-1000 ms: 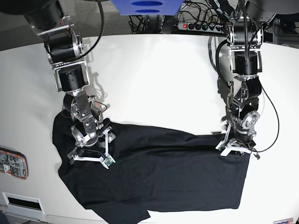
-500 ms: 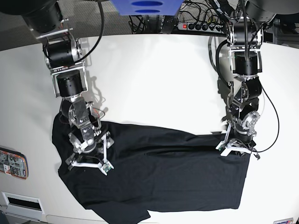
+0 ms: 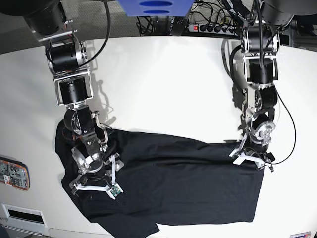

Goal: Fold the T-shirt properly
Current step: 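Lower the held shoulder edge onto the shirt body with both grippers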

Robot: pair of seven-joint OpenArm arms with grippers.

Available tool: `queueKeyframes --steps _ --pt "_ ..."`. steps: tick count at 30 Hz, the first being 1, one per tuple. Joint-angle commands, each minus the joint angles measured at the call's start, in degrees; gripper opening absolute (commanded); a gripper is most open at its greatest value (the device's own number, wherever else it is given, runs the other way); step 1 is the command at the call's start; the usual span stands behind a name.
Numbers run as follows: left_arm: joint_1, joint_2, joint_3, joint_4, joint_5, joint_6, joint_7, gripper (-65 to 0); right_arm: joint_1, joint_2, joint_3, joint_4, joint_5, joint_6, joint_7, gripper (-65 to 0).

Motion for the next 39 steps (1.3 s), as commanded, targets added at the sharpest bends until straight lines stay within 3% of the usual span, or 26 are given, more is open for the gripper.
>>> queueKeyframes --steps 1,5,17,28,39 --pt "-2.7 -0.6 -0.1 -1.0 1.9 1.3 -0.1 -37.8 1.5 0.3 0.2 1.3 -0.3 -0.6 0.6 -5.4" --pt "-6.4 -0.4 0.0 -6.5 5.7 1.5 -0.2 -37.8 1.5 0.3 0.2 1.3 -0.3 -0.6 0.6 -5.4" --pt "-12.5 -0.1 0.9 -9.7 6.2 1.5 -0.6 -37.8 1.4 0.3 0.2 2.1 -0.2 -0.6 0.6 -5.4" --pt "-7.7 -0.6 2.3 -6.2 6.2 1.0 -0.2 -37.8 1.4 0.4 0.3 2.1 -0.2 -0.6 -0.7 -5.4" --pt "-15.0 -0.2 2.3 -22.0 6.3 1.0 -0.6 -37.8 1.4 0.4 0.3 3.5 -0.1 -0.6 -0.9 -5.4"
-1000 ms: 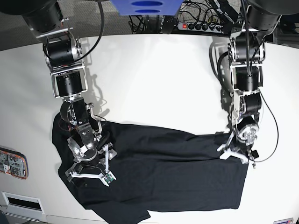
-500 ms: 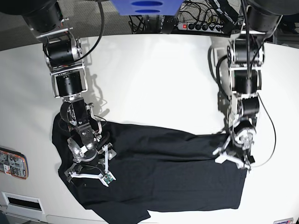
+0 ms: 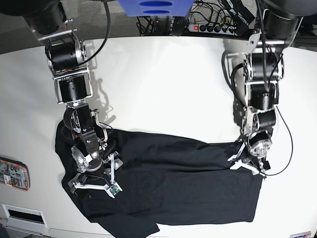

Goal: Fold the T-shirt properly
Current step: 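Lower the held shoulder edge onto the shirt body with both grippers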

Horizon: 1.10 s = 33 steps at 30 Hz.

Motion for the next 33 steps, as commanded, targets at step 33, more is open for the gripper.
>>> queueKeyframes --steps 33 --pt "4.1 3.4 -10.8 18.5 -44.1 0.9 -3.8 -37.6 -5.7 -1.3 18.6 9.9 23.6 -0.7 -2.1 -5.4"
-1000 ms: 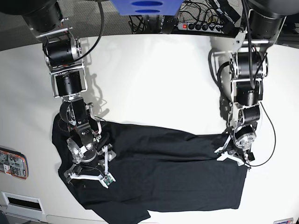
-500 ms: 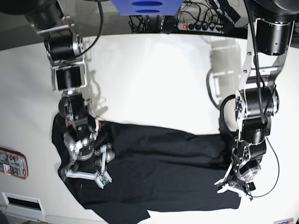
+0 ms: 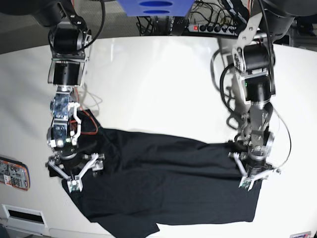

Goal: Fold the T-shirt properly
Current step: 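Lower the held shoulder edge onto the shirt body with both grippers, then regrip the folded shirt edge with both grippers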

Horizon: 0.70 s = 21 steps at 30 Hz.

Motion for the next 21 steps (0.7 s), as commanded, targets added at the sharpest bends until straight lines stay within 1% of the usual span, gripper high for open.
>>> queueKeyframes --steps 1,4,7,10,13,14,17,21 --pt "-0.7 -0.3 0.1 2.5 -3.5 0.4 -1.6 -37.6 1.9 -0.1 -0.1 1.2 1.6 0.1 1.8 -5.4" --pt "1.8 -0.5 0.1 3.4 -11.4 0.4 -1.6 -37.6 2.0 -0.1 2.0 0.8 3.5 0.1 1.8 -5.4" --pt "2.6 -0.5 0.1 3.4 -14.6 0.4 -0.7 -37.6 1.8 -1.2 3.6 0.8 6.0 0.1 1.8 -5.4" --pt "2.7 -0.5 0.1 3.3 -16.6 0.4 2.3 -37.7 0.0 -1.3 6.5 0.8 7.2 0.1 2.1 -5.4" --pt "2.8 -0.8 0.1 3.3 -18.9 0.4 2.7 -37.7 -0.6 -2.0 6.9 0.7 7.5 0.1 2.2 -5.4" --pt "2.7 -1.6 0.1 3.3 -19.5 0.4 2.7 -37.7 -0.8 -2.0 6.9 0.5 7.5 0.1 2.2 -5.4" --pt "2.8 -2.3 0.2 3.3 -20.0 0.4 2.7 -37.7 -2.9 -2.2 6.7 -0.2 7.5 0.1 2.3 -5.4" --pt "3.4 -3.4 0.2 2.0 -20.2 0.4 2.7 -37.7 -4.8 -2.2 7.0 -3.5 7.5 0.1 5.8 -5.4"
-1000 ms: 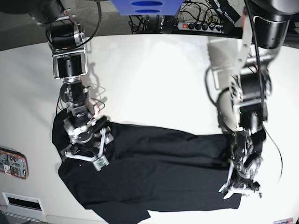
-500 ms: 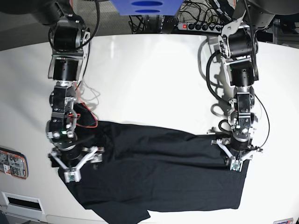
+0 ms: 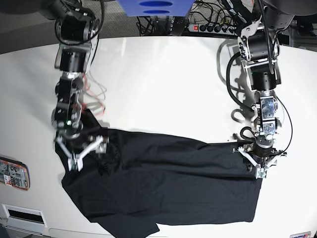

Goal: Fold the T-shirt properly
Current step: 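Regrip the folded shirt edge with both grippers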

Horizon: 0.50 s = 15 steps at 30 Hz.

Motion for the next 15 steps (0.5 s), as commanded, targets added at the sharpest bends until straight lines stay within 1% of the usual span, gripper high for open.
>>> queueKeyframes --steps 1,4,7,9,12,15 --pt "-1.0 -0.4 0.0 -0.5 -0.3 0.1 -0.9 -37.7 1.2 0.5 0.2 0.3 0.5 -0.1 2.5 -5.4" --pt "-0.9 -1.1 0.0 -4.3 -0.3 0.1 -1.0 -37.7 0.6 0.5 0.0 -3.7 0.5 -0.1 4.7 -5.4" --pt "-0.9 -1.2 0.0 -6.9 -0.4 0.1 -1.3 -37.7 0.9 0.6 0.1 -10.5 0.5 -0.1 8.4 -5.4" --pt "-0.9 -1.2 0.0 -7.3 -0.4 0.1 -3.3 -37.7 0.9 0.6 0.0 -13.8 0.5 -0.1 10.1 -5.4" --pt "-0.5 -1.2 0.0 -7.0 -0.4 0.1 -6.6 -37.7 0.6 0.6 0.0 -13.7 0.5 -0.1 10.5 -5.4" --pt "-1.0 -1.2 -0.1 -6.8 -0.4 0.1 -6.8 -37.7 0.6 0.6 0.2 -10.3 0.4 -0.2 10.4 -5.4"
